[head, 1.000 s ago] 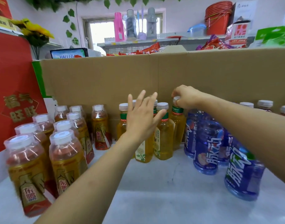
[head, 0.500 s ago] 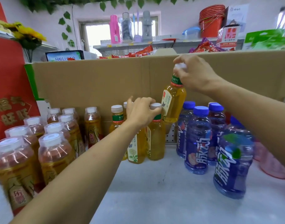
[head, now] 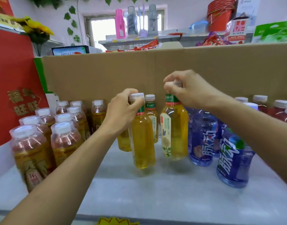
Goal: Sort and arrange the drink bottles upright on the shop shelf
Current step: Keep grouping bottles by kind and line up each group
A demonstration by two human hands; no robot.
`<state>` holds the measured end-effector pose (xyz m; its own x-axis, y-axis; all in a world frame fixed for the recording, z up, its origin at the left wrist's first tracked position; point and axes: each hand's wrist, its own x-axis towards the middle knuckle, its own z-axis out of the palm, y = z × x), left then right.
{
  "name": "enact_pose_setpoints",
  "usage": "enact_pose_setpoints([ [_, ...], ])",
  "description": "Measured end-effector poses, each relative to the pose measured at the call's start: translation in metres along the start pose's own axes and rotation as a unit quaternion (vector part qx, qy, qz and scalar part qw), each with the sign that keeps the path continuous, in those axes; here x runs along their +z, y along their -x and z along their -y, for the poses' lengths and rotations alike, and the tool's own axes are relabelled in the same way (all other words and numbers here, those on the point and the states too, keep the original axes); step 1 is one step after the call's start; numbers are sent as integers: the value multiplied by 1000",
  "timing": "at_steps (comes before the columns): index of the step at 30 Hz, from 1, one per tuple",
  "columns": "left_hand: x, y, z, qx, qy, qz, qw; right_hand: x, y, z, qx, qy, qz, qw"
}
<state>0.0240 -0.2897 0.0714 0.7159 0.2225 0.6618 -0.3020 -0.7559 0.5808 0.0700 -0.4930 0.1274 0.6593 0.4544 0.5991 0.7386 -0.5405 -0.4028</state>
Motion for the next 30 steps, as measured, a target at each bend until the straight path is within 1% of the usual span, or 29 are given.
enact_pose_setpoints([
  [2, -4, 13, 14, -19, -2, 13, 1000, 19, 6, -2, 4, -8, 30, 999],
  [4, -6, 21, 24, -20, 4, 13, 1000, 37, 11, -1, 9, -23, 59, 998],
  [7, -10, 25, 32, -23, 48, 13, 998, 58, 15, 2, 15, -46, 83, 995],
  [9, -10, 25, 36, -32, 62, 34, 997, 65, 16, 1, 29, -55, 89, 994],
  [12, -7, 28, 42, -45, 50, 80, 995, 70, 21, 0, 42, -74, 120, 989],
  [15, -2, 33, 46, -55, 70, 95, 991, 73, 30, -2, 46, -79, 117, 989],
  [16, 0, 36, 45, -64, 63, 89, 992, 74, 35, -2, 50, -87, 112, 989],
  [17, 2, 39, 43, -65, 34, 65, 995, 73, 41, -3, 53, -96, 105, 988],
  [18, 4, 43, 40, -52, -9, 26, 998, 72, 47, -3, 52, -100, 93, 989],
  [19, 5, 48, 35, -18, -44, -20, 999, 71, 54, -3, 45, -97, 74, 992],
  [20, 6, 53, 29, 33, -56, -60, 996, 70, 62, -4, 34, -84, 46, 995],
  [22, 14, 62, 12, 133, -36, -90, 986, 60, 83, -8, 3, -49, -31, 998],
  [24, 25, 69, -2, 182, -7, -68, 981, 47, 104, -14, -41, -2, -134, 990],
  [26, 44, 74, -17, 186, 22, -10, 982, 31, 127, -28, -69, 65, -256, 962],
  [27, 55, 76, -22, 177, 29, 26, 983, 24, 139, -37, -62, 84, -306, 946],
  [28, 68, 76, -27, 162, 33, 63, 984, 18, 149, -48, -36, 84, -344, 935],
  [29, 81, 76, -29, 141, 39, 97, 984, 13, 158, -59, 10, 62, -363, 930],
  [30, 95, 74, -31, 111, 53, 128, 984, 9, 165, -70, 68, 24, -357, 931],
])
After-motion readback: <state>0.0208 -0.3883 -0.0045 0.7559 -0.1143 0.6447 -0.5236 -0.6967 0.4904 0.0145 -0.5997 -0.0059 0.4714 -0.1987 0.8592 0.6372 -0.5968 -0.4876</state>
